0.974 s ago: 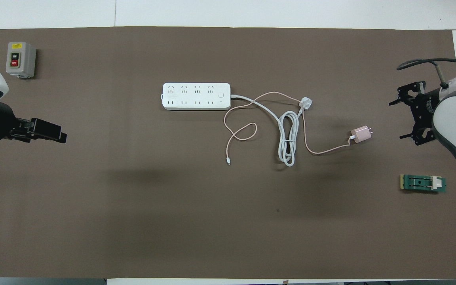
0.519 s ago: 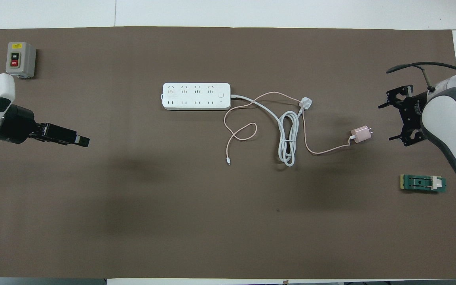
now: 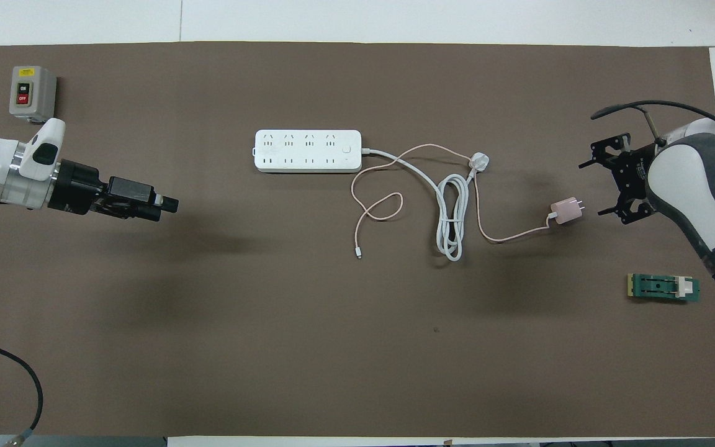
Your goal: Plug charger into power strip
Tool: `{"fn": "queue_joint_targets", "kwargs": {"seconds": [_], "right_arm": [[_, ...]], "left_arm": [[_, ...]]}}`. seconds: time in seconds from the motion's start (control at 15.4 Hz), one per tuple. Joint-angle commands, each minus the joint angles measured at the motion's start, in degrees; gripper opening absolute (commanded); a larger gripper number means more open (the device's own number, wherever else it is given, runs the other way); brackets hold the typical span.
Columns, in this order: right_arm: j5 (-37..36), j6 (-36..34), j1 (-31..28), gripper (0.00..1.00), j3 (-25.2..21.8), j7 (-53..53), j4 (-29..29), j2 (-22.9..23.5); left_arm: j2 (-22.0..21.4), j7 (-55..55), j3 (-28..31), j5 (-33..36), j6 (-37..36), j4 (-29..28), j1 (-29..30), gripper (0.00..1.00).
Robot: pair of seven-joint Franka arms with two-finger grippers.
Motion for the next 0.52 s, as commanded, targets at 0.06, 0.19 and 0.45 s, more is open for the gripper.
{"fn": "queue_joint_targets", "kwargs": {"seconds": [0.06, 0.19, 0.45], "right_arm": [[1.4, 1.6, -0.2, 1.00, 0.3, -2.2, -0.8, -0.1], [1.4, 2.6, -0.2, 1.00, 0.3, -2.2, -2.3, -0.3], [3.6, 5.5, -0.5, 1.00, 0.3, -2.2, -5.2, -0.7]], "left_arm": [[2.8, 0.9, -0.6, -8.5, -5.0, 0.1, 3.3, 1.00], [3.3, 0.9, -0.6, -10.3, -8.2, 0.1, 3.9, 1.00], [4.0, 1.0, -0.6, -15.7, -11.9, -1.1, 3.8, 1.00]]}}
